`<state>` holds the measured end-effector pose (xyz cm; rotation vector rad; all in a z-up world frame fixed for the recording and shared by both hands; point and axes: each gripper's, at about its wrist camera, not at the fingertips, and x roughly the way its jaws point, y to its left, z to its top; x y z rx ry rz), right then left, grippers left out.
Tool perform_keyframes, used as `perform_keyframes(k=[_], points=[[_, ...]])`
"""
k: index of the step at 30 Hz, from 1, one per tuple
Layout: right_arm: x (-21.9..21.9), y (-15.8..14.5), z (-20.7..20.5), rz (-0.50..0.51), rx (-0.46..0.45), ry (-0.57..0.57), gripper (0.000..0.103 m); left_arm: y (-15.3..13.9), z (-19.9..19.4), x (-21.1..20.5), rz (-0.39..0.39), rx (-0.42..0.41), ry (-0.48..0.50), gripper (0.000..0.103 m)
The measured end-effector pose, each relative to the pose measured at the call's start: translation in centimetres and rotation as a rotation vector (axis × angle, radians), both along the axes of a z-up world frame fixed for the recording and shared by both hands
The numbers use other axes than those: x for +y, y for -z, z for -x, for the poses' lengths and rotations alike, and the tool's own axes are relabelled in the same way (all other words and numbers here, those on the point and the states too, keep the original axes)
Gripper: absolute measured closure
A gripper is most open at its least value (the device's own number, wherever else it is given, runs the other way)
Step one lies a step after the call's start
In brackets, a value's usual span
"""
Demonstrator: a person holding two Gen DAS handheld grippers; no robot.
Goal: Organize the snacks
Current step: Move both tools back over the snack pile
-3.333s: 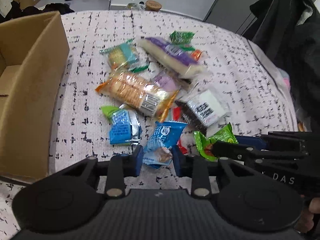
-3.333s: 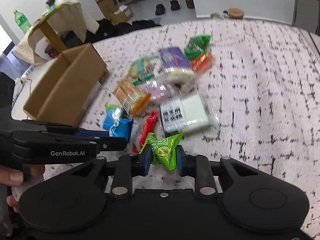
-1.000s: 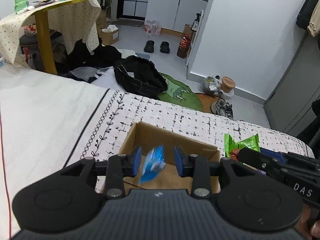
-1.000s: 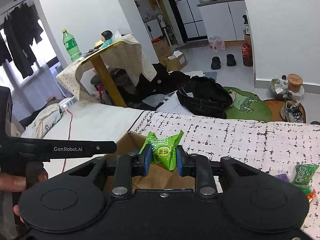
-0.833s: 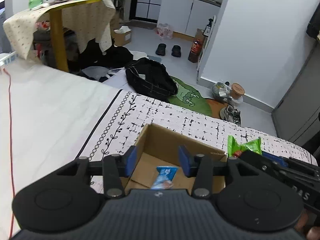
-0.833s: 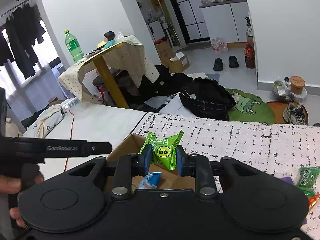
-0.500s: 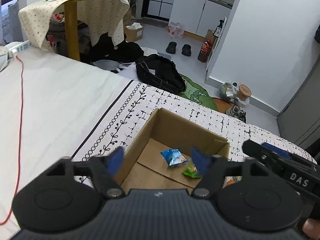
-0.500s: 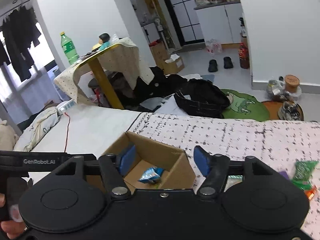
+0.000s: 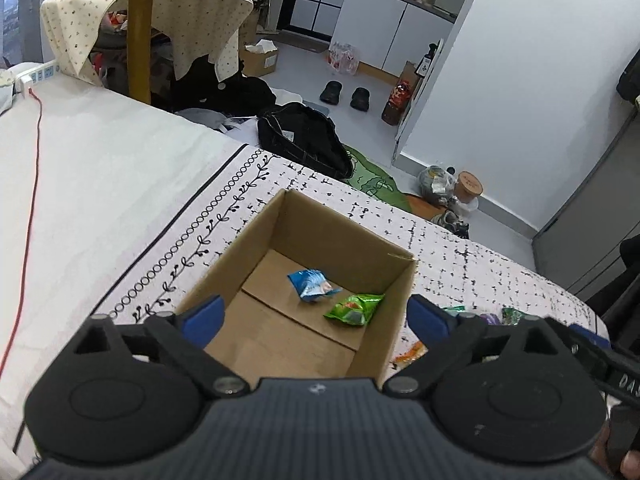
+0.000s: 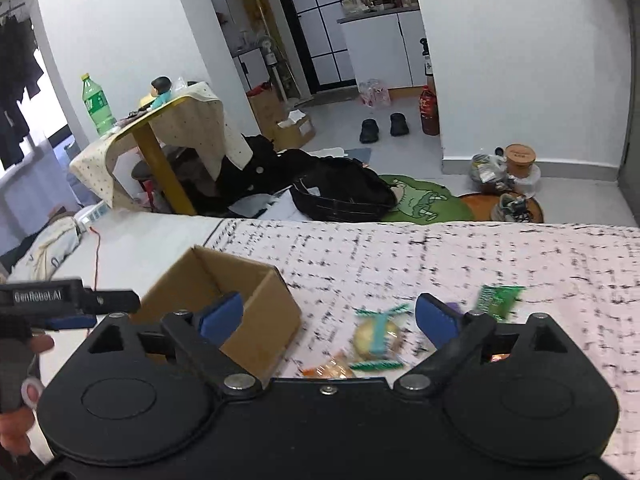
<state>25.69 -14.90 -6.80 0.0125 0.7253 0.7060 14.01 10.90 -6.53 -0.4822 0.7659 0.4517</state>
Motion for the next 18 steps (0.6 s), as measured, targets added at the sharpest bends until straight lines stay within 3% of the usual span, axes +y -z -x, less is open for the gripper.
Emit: perform_keyframes(k=[6, 18], points=[[-2.0, 0.5, 1.6, 0.093, -0.017, -0.016, 0.007, 0.0, 0.7, -2.5, -0.029, -0.019, 0.023, 0.000], [-6.2, 1.3, 2.5, 0.070, 0.043, 0.099, 0.010, 0.6, 0.7, -6.9, 0.003, -0.005, 0.113, 0.000]])
